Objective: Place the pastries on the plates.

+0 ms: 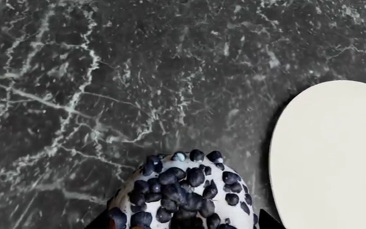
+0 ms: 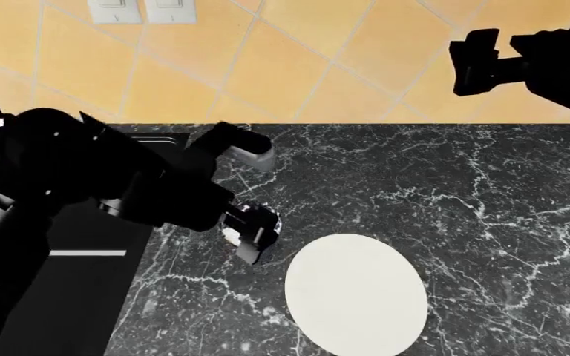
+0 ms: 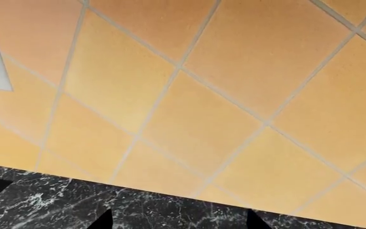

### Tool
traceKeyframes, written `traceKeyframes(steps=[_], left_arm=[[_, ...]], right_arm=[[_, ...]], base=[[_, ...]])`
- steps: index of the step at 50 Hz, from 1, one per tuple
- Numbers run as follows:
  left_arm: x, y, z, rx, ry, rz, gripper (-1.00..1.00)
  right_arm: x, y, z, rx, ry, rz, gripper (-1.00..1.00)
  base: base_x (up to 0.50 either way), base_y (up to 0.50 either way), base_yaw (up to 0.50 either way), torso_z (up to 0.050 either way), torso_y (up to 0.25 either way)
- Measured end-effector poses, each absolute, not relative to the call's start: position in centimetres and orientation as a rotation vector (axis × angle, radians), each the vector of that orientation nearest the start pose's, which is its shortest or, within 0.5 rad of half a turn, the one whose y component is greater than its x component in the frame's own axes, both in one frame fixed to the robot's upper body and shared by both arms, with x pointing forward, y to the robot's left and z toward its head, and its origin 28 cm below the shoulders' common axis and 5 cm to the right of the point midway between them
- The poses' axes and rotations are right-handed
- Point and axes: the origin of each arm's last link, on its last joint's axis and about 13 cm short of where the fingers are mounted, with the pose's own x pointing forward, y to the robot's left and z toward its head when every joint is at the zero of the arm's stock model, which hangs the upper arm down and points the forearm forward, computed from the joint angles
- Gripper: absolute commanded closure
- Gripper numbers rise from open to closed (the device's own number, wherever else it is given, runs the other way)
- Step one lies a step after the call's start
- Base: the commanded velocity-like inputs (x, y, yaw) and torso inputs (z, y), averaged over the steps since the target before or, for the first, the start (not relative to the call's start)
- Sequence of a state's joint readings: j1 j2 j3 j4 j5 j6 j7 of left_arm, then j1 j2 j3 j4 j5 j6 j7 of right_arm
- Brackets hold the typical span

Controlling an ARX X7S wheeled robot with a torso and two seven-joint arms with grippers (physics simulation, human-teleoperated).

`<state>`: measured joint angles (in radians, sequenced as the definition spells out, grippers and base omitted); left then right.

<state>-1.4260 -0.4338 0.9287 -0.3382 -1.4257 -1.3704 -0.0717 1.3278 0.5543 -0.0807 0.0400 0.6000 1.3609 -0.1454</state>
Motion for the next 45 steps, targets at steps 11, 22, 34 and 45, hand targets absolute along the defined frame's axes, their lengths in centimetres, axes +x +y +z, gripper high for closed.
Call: traceKeyframes(steps=[11, 22, 34, 45], left_arm=[[32.3, 19.6, 26.9, 0.242, 0.832, -0.783, 1.00], [31.2, 16.4, 27.6, 0.284, 0.797, -0.929, 1.00], [29.9, 13.4, 27.3, 0.321, 0.785, -1.064, 1.00], [28.8, 11.6, 26.2, 0.368, 0.796, -1.130, 1.00]], right_arm=[[31.1, -21.6, 33.8, -0.029, 0.103, 0.199, -1.00], [31.1, -21.5, 33.9, -0.030, 0.099, 0.215, -1.00], [31.1, -21.5, 33.9, -0.034, 0.105, 0.212, -1.00], [31.1, -21.5, 33.8, -0.031, 0.111, 0.210, -1.00]], base=[[0.00, 0.00, 0.00, 0.000, 0.000], [0.00, 0.00, 0.00, 0.000, 0.000], [0.00, 0.00, 0.00, 0.000, 0.000], [0.00, 0.00, 0.00, 0.000, 0.000]])
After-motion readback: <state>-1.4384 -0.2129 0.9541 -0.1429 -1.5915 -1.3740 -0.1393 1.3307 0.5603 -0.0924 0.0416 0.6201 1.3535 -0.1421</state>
